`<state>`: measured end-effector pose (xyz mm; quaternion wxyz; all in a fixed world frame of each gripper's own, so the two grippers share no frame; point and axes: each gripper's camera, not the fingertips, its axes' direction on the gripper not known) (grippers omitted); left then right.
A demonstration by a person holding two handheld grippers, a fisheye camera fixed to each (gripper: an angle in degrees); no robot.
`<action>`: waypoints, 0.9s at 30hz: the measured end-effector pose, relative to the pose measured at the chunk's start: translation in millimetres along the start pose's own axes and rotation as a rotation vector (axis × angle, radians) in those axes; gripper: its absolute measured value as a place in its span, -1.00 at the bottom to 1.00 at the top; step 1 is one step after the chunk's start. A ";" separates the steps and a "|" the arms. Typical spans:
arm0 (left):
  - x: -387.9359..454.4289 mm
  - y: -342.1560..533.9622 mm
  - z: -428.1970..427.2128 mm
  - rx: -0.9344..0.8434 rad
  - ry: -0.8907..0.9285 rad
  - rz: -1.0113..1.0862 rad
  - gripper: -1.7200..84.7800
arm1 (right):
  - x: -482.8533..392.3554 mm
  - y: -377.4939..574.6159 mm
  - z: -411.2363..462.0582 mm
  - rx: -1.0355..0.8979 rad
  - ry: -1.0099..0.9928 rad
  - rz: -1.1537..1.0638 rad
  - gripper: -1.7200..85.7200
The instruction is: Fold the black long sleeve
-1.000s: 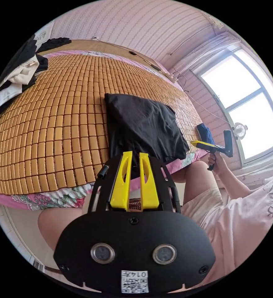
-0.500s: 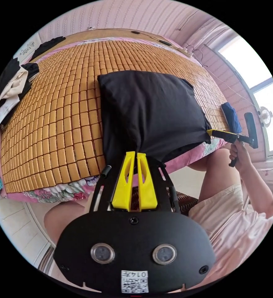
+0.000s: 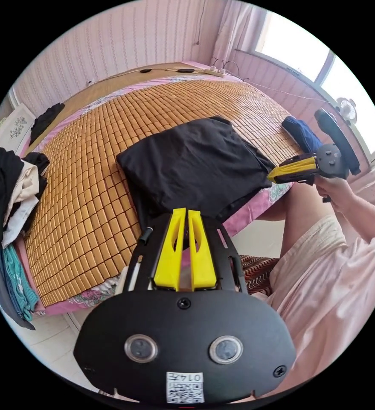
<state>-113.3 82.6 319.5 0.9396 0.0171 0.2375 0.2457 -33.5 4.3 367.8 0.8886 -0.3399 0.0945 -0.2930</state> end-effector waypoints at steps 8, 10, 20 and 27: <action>55.9 -40.6 60.7 -0.053 0.008 0.176 -0.98 | -31.4 -189.8 -18.0 -0.013 0.063 -0.235 -0.98; 59.7 -41.2 76.1 -0.090 -0.018 0.186 -0.98 | -35.4 -221.1 -2.8 -0.079 0.065 -0.250 -0.98; 73.8 -17.4 103.1 -0.105 0.057 0.200 -0.98 | -39.9 -306.8 10.5 -0.287 -0.039 -0.344 -0.98; 89.2 -0.4 107.7 -0.072 0.018 0.220 -0.98 | -41.0 -346.4 42.0 -0.365 0.043 -0.346 -0.97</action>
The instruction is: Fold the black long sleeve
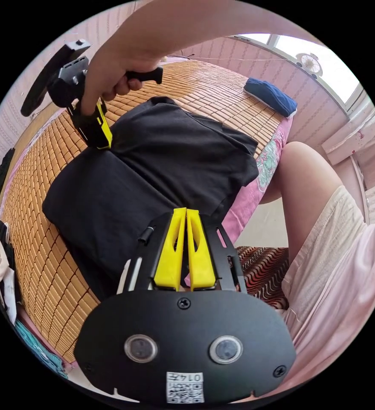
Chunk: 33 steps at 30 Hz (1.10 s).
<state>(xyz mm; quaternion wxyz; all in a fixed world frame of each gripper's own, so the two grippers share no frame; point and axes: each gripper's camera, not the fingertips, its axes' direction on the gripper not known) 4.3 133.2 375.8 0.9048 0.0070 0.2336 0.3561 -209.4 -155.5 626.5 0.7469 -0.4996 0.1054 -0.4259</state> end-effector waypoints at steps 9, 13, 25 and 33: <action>6.2 19.7 3.6 0.056 0.015 -0.047 -0.98 | -6.9 -20.5 31.2 -0.178 0.087 -0.078 -0.97; 11.3 43.8 -12.7 0.193 0.013 -0.082 -0.98 | 13.9 33.6 34.2 0.059 -0.016 -0.068 -0.97; 53.7 37.9 -36.8 0.294 0.044 0.045 -0.77 | 45.2 349.6 178.6 0.445 -0.240 0.645 -0.75; 74.2 -0.2 -6.5 0.148 0.088 0.080 -0.57 | 39.5 411.4 272.3 0.378 -0.369 0.661 -0.92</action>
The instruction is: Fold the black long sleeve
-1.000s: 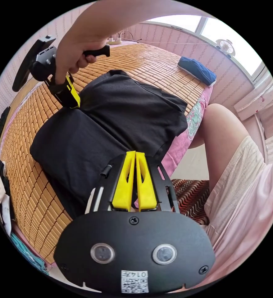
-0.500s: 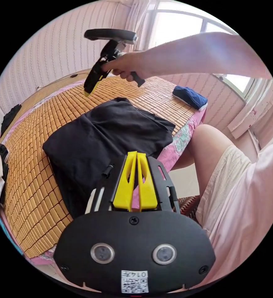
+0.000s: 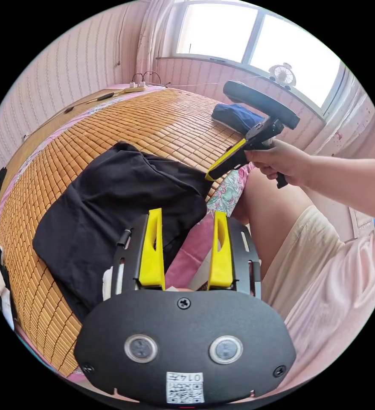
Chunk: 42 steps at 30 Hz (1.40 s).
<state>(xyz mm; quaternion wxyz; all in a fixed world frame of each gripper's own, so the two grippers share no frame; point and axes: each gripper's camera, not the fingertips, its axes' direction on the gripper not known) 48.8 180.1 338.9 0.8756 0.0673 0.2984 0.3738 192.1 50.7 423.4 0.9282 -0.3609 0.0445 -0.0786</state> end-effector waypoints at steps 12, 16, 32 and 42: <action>2.6 -12.2 -0.6 -0.114 0.118 -0.074 -0.77 | 59.4 96.8 -12.1 0.182 -0.498 -0.127 -0.94; 5.8 8.3 -19.0 -0.099 0.108 -0.023 -0.92 | 88.1 126.5 5.1 0.225 -0.526 -0.069 -0.91; -15.5 63.0 -85.0 -0.013 0.042 -0.004 -0.97 | 196.6 126.2 109.3 0.295 -0.865 0.366 -0.81; -21.9 34.1 -97.6 0.213 0.242 0.048 -0.97 | 221.2 157.5 3.0 0.535 -0.625 0.240 -0.86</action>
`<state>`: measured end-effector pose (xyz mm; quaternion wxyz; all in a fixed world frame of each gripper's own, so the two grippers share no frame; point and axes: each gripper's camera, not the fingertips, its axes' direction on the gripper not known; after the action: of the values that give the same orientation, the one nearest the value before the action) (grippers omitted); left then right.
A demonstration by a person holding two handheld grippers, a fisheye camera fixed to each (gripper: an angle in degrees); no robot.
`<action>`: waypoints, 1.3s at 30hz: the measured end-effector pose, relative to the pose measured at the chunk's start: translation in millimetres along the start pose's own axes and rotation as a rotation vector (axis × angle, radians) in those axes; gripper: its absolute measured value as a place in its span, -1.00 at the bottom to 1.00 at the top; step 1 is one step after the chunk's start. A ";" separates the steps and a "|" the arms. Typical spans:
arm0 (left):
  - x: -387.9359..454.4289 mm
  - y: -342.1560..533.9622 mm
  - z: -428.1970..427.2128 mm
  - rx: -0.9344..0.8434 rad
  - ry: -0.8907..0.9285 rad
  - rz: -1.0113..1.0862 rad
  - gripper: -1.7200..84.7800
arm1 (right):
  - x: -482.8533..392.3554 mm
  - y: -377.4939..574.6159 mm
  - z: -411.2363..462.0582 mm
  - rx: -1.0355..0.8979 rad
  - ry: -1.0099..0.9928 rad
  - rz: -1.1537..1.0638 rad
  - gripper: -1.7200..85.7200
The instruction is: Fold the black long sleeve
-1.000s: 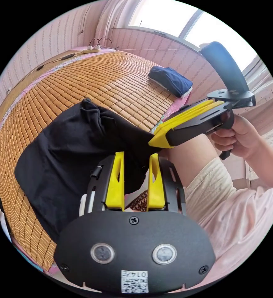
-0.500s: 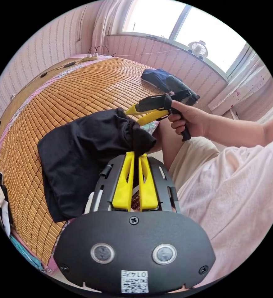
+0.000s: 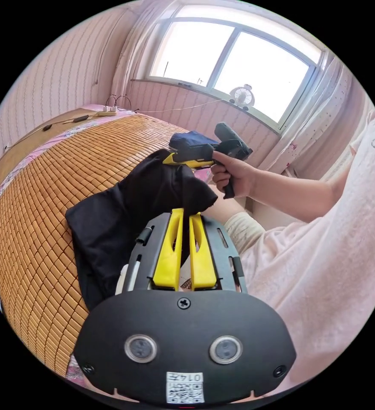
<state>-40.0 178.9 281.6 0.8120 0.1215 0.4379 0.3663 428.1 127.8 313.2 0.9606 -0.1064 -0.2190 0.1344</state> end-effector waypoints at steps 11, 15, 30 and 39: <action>-77.9 53.4 -0.5 -0.173 -0.161 -0.256 -0.94 | -104.2 -78.3 159.1 -0.471 0.354 -0.330 -0.76; -116.3 79.5 -7.4 -0.250 -0.196 -0.413 -0.89 | -121.3 -95.9 184.2 -0.548 0.356 -0.389 -0.72; -182.5 48.7 16.8 -0.230 -0.135 -0.541 -0.73 | -139.4 -143.5 176.3 -0.562 0.541 -0.515 -0.80; -192.5 33.2 37.4 -0.236 -0.058 -0.605 -0.65 | -124.0 -164.1 228.6 -0.775 0.608 -0.587 -0.65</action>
<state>-93.3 71.8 440.5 0.9047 -0.0987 0.3853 0.1528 252.5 -31.3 509.3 0.8682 -0.4195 0.0137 -0.2647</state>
